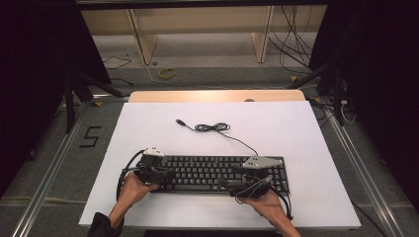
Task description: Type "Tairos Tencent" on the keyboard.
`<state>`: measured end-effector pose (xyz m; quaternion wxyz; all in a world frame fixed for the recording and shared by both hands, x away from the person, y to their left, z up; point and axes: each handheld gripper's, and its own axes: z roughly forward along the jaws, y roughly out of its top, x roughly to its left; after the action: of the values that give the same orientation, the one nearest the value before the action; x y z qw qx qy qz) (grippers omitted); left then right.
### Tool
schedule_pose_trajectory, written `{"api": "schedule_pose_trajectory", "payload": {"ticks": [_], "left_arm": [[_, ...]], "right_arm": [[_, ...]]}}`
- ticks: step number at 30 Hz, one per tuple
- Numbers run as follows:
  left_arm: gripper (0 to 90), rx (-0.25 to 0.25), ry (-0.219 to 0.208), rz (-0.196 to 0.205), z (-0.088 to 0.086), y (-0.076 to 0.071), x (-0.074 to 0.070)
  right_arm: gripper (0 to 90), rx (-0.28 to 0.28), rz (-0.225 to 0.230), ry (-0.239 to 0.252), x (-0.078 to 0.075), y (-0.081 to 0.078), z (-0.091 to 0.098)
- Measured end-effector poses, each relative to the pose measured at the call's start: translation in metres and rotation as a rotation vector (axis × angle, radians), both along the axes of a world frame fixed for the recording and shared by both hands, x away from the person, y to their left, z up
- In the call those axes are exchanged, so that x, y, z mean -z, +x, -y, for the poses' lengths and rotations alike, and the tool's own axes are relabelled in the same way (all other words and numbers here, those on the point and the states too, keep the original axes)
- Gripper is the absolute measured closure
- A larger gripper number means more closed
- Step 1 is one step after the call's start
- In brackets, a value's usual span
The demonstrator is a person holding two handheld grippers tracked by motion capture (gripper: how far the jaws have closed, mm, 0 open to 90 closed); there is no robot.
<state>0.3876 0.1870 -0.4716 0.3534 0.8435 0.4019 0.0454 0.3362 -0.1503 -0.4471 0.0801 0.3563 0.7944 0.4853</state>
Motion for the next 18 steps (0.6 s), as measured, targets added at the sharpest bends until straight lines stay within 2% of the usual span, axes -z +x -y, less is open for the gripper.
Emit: {"api": "schedule_pose_trajectory", "payload": {"ticks": [11,15,18], "left_arm": [[72.4,-0.021,-0.079,0.018,-0.005,-0.003,-0.010],[61.6,-0.037,-0.105,0.012,-0.008,-0.003,-0.012],[51.8,-0.054,-0.117,0.024,-0.008,-0.004,-0.012]], "right_arm": [[31.8,0.006,0.003,0.002,0.000,0.001,0.000],[31.8,0.009,0.000,0.003,0.000,0.002,0.001],[31.9,0.009,0.001,0.004,0.000,0.002,0.001]]}}
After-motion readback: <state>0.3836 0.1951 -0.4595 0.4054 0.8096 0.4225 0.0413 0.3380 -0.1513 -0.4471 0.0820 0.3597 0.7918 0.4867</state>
